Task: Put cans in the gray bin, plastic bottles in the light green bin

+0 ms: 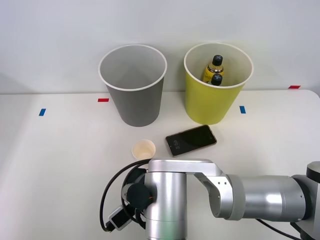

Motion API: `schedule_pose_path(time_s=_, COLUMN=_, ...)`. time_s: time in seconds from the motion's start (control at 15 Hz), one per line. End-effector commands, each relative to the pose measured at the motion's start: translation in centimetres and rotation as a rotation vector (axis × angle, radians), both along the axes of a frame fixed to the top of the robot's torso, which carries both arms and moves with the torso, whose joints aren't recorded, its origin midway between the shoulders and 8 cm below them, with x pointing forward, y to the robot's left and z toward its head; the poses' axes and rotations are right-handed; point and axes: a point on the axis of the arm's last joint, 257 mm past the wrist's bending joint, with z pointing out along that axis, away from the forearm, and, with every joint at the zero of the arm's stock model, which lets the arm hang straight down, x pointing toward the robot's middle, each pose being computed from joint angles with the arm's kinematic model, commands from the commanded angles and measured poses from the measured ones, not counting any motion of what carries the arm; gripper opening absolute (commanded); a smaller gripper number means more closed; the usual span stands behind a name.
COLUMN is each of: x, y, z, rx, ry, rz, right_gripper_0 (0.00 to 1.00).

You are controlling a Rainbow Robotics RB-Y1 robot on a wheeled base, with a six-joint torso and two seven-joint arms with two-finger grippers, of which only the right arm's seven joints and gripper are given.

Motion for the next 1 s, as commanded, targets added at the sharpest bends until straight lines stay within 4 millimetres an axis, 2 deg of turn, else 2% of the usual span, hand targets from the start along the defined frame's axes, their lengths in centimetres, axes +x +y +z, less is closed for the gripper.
schedule_pose_path(time_s=0.07, x=-0.1, y=-0.1, z=-0.2, rx=-0.004, ry=0.002, rz=0.002, right_gripper_0=0.07)
schedule_pose_path(time_s=0.33, x=-0.2, y=-0.7, z=-0.8, rx=-0.013, ry=0.003, rz=-0.003, right_gripper_0=0.06)
schedule_pose_path(time_s=0.47, x=0.4, y=-0.4, z=-0.4, rx=0.048, ry=0.008, rz=-0.025, right_gripper_0=0.05)
schedule_pose_path(time_s=0.6, x=0.5, y=-0.1, z=0.4, rx=0.14, ry=0.026, rz=-0.066, right_gripper_0=0.04)
schedule_pose_path(time_s=0.8, x=-0.7, y=0.9, z=2.2, rx=0.314, ry=0.103, rz=-0.17, right_gripper_0=0.03)
schedule_pose_path(time_s=1.0, x=-0.1, y=1.5, z=4.2, rx=0.472, ry=0.164, rz=-0.273, right_gripper_0=0.03)
